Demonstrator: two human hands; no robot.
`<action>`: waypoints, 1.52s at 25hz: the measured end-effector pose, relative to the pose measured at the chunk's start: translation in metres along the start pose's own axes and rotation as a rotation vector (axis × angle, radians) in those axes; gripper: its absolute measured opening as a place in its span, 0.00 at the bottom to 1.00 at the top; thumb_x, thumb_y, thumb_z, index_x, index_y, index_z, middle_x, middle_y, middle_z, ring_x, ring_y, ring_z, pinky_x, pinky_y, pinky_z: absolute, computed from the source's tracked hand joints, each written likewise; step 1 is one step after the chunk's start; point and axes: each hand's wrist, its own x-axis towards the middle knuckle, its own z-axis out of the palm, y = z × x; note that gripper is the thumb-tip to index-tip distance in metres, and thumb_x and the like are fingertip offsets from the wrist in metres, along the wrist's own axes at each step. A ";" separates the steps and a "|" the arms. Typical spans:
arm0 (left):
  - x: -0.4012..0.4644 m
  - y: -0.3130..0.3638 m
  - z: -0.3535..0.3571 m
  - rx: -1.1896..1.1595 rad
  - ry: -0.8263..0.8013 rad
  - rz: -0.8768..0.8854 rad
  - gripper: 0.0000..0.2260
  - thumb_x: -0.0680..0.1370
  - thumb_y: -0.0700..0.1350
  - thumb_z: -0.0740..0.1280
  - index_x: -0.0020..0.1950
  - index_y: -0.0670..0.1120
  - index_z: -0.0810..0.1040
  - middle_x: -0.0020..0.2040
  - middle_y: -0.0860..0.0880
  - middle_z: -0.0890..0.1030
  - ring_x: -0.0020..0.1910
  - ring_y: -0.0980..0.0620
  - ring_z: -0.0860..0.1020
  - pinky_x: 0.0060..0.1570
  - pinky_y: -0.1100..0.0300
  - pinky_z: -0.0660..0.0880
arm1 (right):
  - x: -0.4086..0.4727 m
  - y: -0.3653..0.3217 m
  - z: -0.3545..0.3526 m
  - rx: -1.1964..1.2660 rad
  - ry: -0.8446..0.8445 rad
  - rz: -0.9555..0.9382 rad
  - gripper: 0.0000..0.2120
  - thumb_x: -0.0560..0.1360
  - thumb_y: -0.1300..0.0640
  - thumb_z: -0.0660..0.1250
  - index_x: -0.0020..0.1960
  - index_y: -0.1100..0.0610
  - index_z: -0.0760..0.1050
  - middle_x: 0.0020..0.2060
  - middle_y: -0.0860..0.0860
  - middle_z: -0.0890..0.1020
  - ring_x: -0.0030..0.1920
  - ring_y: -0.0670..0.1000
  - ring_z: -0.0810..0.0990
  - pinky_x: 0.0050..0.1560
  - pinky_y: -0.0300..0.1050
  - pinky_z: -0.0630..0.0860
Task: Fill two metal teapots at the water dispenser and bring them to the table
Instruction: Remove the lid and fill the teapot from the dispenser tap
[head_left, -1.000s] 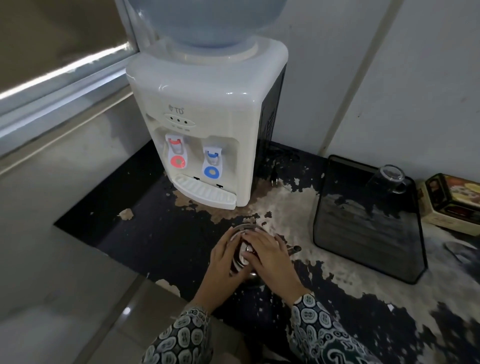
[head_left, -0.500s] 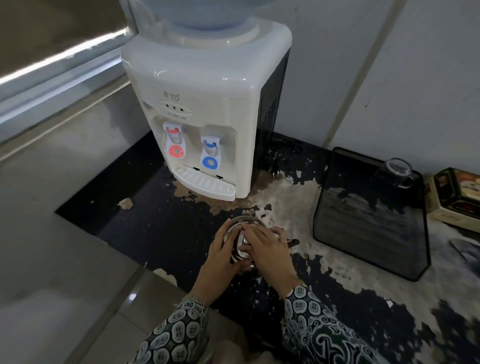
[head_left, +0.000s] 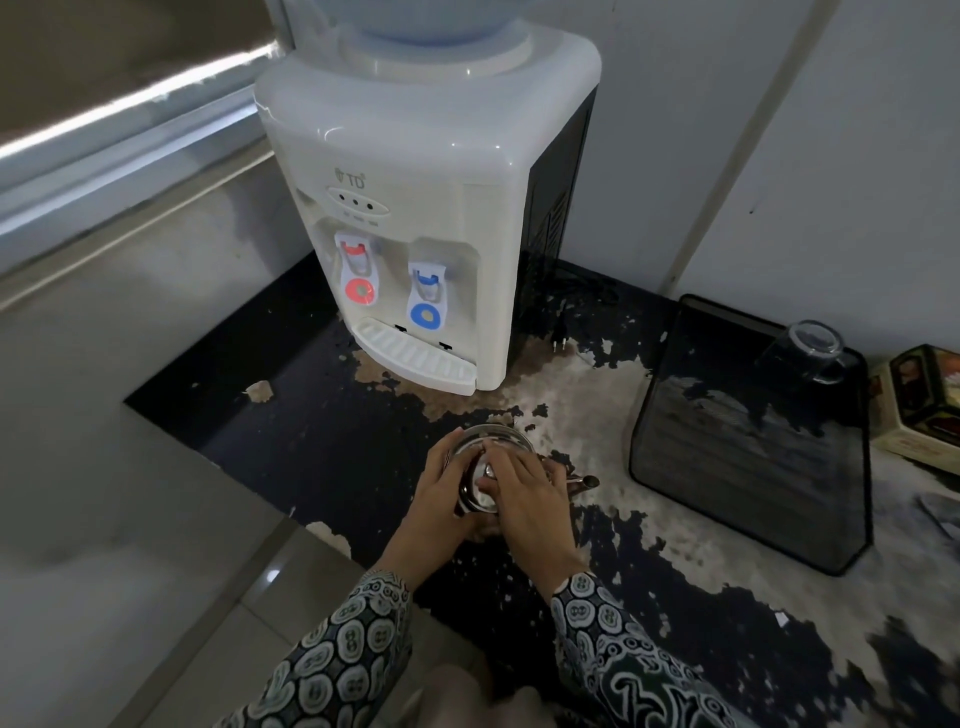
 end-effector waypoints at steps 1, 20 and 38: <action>0.001 0.001 0.000 -0.003 0.003 -0.003 0.34 0.68 0.38 0.74 0.71 0.50 0.64 0.69 0.58 0.54 0.68 0.59 0.60 0.67 0.65 0.60 | 0.002 -0.002 -0.002 0.015 -0.012 0.027 0.21 0.68 0.55 0.70 0.59 0.53 0.70 0.56 0.49 0.80 0.59 0.50 0.77 0.57 0.51 0.70; 0.013 -0.002 -0.004 -0.004 -0.013 -0.198 0.37 0.62 0.40 0.78 0.67 0.53 0.66 0.65 0.50 0.64 0.68 0.47 0.65 0.69 0.47 0.65 | 0.052 0.102 -0.033 0.464 -0.356 0.432 0.06 0.68 0.65 0.71 0.40 0.59 0.75 0.38 0.50 0.76 0.44 0.50 0.75 0.37 0.31 0.68; 0.007 0.004 -0.020 -0.014 0.207 -0.283 0.10 0.75 0.43 0.69 0.56 0.47 0.79 0.51 0.50 0.79 0.47 0.58 0.77 0.44 0.73 0.69 | 0.079 0.045 -0.042 0.458 -0.634 -0.057 0.12 0.78 0.55 0.59 0.61 0.53 0.71 0.57 0.52 0.79 0.55 0.50 0.77 0.59 0.51 0.73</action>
